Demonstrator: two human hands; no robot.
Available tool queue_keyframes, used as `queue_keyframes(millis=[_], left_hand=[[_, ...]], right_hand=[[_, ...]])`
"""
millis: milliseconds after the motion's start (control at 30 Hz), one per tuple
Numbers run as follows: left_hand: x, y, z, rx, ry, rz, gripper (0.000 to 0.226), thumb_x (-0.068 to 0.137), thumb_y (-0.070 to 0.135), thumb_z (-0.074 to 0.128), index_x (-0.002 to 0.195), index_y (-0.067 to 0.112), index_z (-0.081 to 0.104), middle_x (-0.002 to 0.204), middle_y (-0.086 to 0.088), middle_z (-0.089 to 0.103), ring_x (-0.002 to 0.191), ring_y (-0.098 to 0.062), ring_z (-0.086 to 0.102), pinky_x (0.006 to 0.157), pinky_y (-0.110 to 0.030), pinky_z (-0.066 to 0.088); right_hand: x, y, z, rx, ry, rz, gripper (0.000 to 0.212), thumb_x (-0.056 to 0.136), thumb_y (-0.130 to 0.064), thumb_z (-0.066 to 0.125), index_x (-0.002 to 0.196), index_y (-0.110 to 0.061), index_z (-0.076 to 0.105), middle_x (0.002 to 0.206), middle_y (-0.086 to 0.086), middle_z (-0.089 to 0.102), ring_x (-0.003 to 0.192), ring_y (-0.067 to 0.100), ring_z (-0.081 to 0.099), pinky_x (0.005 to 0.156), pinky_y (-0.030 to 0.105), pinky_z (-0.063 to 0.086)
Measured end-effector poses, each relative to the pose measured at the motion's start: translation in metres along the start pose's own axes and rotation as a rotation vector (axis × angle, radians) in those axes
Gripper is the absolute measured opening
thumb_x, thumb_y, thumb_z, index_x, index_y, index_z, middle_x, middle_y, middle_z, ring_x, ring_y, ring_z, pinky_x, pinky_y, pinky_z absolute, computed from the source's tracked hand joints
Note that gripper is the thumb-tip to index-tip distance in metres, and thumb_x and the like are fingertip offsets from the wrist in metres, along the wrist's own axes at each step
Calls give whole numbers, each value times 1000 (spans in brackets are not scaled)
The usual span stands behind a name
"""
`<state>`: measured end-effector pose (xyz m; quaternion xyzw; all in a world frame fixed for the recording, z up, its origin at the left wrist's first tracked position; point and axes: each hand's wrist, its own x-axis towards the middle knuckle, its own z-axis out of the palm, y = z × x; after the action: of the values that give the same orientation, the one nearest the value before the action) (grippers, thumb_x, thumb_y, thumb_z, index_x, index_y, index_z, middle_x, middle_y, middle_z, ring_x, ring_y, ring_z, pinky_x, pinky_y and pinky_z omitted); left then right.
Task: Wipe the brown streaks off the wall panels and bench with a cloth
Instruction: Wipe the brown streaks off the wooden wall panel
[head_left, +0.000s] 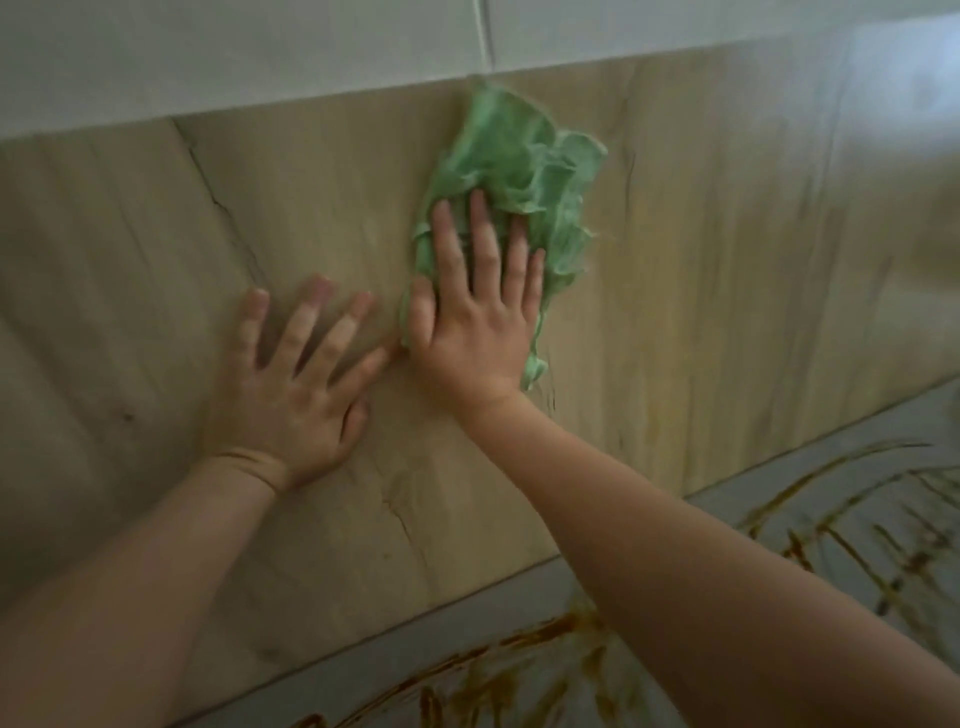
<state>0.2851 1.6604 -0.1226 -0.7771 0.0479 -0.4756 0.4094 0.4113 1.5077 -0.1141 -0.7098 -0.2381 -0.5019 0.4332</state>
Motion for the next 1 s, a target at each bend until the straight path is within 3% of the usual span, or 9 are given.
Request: queue_keyframes(millis=[133, 300, 400, 500, 633, 767, 867, 933, 1000], left_hand=[[0, 1, -4, 23, -3, -6, 59, 98, 38, 50, 156, 31, 44, 163, -8, 39, 151, -39, 32, 113, -73, 26], [5, 4, -14, 55, -72, -20, 55, 101, 39, 46, 156, 33, 44, 163, -8, 39, 150, -39, 32, 113, -73, 27], [13, 10, -29, 45, -138, -43, 55, 96, 38, 48, 151, 32, 52, 160, -8, 44, 147, -39, 38, 114, -71, 27], [31, 8, -59, -25, -278, -95, 63, 81, 38, 47, 142, 27, 61, 157, -7, 46, 145, -34, 39, 115, -65, 27], [69, -5, -87, -93, -331, -244, 70, 72, 36, 41, 134, 14, 63, 152, -11, 43, 138, -32, 38, 114, -55, 24], [128, -17, -99, -163, -250, -418, 75, 72, 34, 38, 141, 8, 52, 150, -15, 45, 136, -31, 36, 115, -51, 30], [169, -13, -93, -228, -222, -460, 82, 73, 32, 38, 151, 6, 43, 154, -15, 41, 143, -34, 36, 118, -54, 33], [193, -3, -86, -245, -197, -434, 85, 74, 33, 37, 153, 4, 41, 156, -17, 40, 146, -36, 35, 121, -53, 31], [214, 14, -71, -253, -203, -398, 87, 76, 36, 35, 158, 6, 34, 162, -14, 33, 151, -32, 27, 125, -52, 22]], right_hand=[[28, 31, -9, -60, -19, -249, 61, 93, -51, 58, 150, -33, 53, 151, 13, 53, 144, 48, 39, 122, 62, 21], [53, 92, -20, -108, -41, 54, 72, 94, -55, 46, 160, -30, 35, 161, 19, 36, 148, 49, 28, 124, 62, 15], [55, 116, -26, -112, -87, 90, 72, 94, -55, 43, 160, -29, 31, 160, 20, 34, 146, 46, 29, 124, 61, 15], [56, 115, -34, -93, -152, 109, 70, 95, -58, 36, 160, -32, 26, 159, 21, 34, 146, 45, 27, 125, 60, 12], [65, 74, -43, -10, -311, 192, 70, 100, -61, 24, 164, -41, 3, 169, 13, 11, 154, 41, 5, 126, 55, -7], [79, 27, -37, -56, -263, -261, 64, 100, -60, 42, 161, -40, 30, 154, 12, 46, 141, 50, 37, 124, 62, 17], [101, 41, -38, -20, -184, -473, 55, 98, -58, 52, 147, -34, 56, 142, 9, 58, 132, 44, 48, 114, 55, 34], [115, 75, -41, -50, -137, -418, 52, 95, -56, 55, 139, -30, 63, 137, 12, 61, 125, 43, 53, 104, 51, 40], [128, 120, -46, -80, -102, -214, 59, 94, -55, 50, 145, -28, 57, 140, 18, 56, 128, 46, 49, 109, 53, 36]])
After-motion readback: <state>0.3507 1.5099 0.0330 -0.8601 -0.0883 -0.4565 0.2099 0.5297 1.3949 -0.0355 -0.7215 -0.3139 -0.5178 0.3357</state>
